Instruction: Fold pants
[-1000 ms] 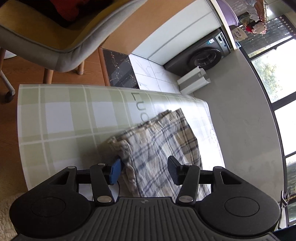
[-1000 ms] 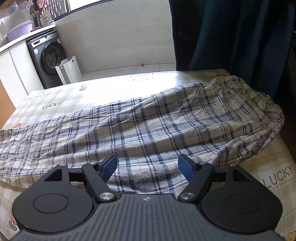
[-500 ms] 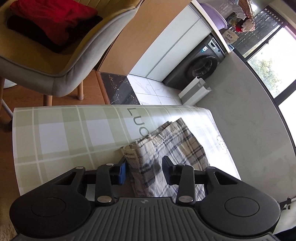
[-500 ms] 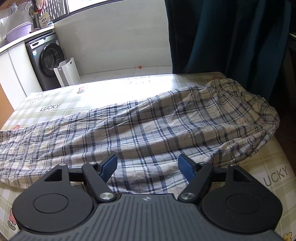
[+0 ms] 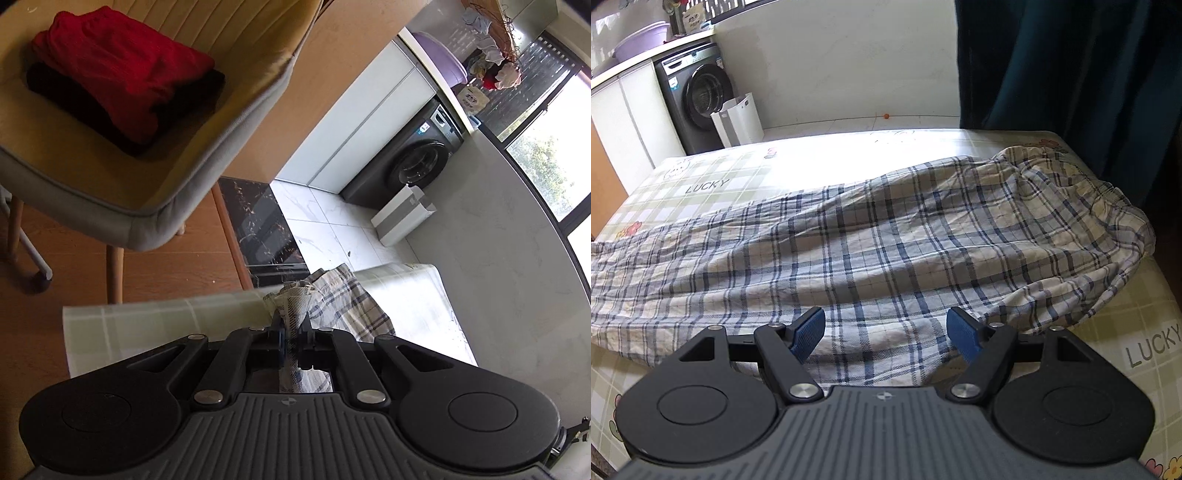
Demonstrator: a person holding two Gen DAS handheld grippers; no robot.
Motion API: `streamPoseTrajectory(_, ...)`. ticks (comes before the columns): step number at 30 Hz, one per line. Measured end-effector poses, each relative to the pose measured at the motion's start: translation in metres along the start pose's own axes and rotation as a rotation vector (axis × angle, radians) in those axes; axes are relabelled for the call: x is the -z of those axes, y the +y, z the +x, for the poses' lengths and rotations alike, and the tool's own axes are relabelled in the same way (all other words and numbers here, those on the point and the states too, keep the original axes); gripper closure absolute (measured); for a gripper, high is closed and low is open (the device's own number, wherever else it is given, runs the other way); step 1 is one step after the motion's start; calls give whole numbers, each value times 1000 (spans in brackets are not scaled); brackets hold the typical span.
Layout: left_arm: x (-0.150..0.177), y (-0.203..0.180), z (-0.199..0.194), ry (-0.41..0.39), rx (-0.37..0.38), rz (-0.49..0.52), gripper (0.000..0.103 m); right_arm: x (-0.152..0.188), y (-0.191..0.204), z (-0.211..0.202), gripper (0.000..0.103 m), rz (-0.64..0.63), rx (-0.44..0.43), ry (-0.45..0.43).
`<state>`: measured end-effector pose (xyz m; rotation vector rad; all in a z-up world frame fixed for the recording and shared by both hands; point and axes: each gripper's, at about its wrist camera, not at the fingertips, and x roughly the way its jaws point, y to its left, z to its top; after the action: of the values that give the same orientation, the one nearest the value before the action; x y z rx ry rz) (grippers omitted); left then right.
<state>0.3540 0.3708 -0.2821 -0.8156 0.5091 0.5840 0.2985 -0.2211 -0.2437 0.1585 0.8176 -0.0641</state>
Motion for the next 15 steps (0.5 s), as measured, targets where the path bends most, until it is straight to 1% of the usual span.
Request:
streamPoseTrajectory(6,-13,11,-4,-16,-59,-10,97,0,26,13,27,-130,-41,23)
streamPoseTrajectory(9,-11,4,-9,-15,-66,14,96,2,30,23,25,-219,-24,68)
streamPoseTrajectory(11,-8,-9,-16,-22,-43,55,96,4,24,25,24,-241,-22,69)
streamPoseTrajectory(15,10,-47,-33,-11,68,179,96,-1,-2,24,24,-190,-38,66)
